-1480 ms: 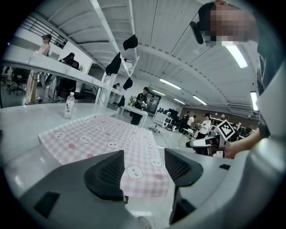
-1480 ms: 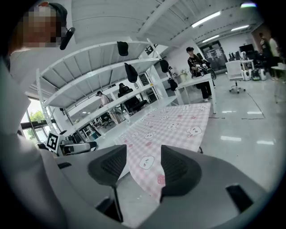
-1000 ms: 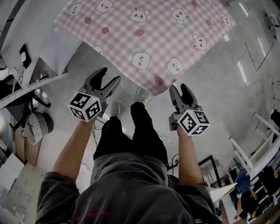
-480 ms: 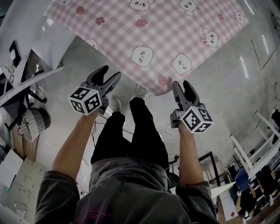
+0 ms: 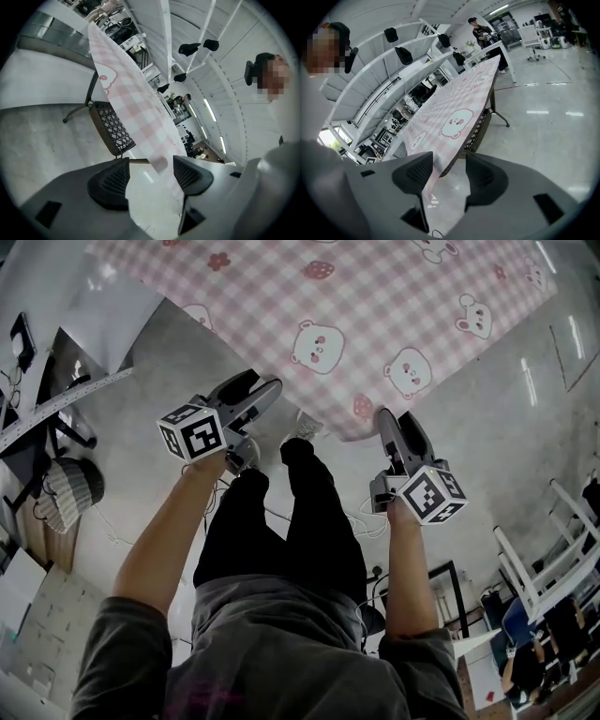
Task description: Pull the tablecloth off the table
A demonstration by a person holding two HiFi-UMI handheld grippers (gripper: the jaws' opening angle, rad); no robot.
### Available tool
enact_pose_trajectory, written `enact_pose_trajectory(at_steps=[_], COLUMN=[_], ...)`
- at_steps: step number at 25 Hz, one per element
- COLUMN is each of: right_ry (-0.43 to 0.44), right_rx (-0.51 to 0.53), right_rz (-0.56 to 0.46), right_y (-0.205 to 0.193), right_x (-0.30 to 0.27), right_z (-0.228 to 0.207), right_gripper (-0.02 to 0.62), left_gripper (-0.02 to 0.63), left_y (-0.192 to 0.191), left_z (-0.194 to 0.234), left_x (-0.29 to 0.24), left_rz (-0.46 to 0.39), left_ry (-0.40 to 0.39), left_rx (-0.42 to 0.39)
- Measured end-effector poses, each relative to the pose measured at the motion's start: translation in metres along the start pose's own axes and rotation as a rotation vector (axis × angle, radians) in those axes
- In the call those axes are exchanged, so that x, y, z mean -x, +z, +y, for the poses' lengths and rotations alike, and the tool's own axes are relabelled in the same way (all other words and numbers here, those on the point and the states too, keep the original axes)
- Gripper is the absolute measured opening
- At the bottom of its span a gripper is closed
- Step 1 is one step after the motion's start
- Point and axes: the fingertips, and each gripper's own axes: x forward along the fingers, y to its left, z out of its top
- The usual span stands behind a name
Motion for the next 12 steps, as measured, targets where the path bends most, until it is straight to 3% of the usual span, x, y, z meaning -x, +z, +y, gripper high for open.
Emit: enact_pose_trajectory(at_steps=[4, 10, 12], right_ry=[0.016, 0.051, 0.049], right_rx=[-0.018, -0.036, -0.033], right_rz=[-0.005, -0.026, -0.033], right_y=[-0.0001, 0.0036, 0.0047], right_x=[-0.0012, -0.0045, -0.005], right_z=[0.001, 0.005, 0.0049], right_gripper=[0.221, 0.21, 0.19], left_gripper=[0.274, 0.16, 0.15], left_y=[0.0007, 0.0024, 0.0023], left_z=[-0.0021, -0.008, -0.0088], left_x=[-0.0083, -0.0118, -0.0114], left_rz=[-0.014, -0.036, -0.037], left_ry=[-0.047, -0.09, -0.091], left_rx=[0.056, 0.09, 0.086])
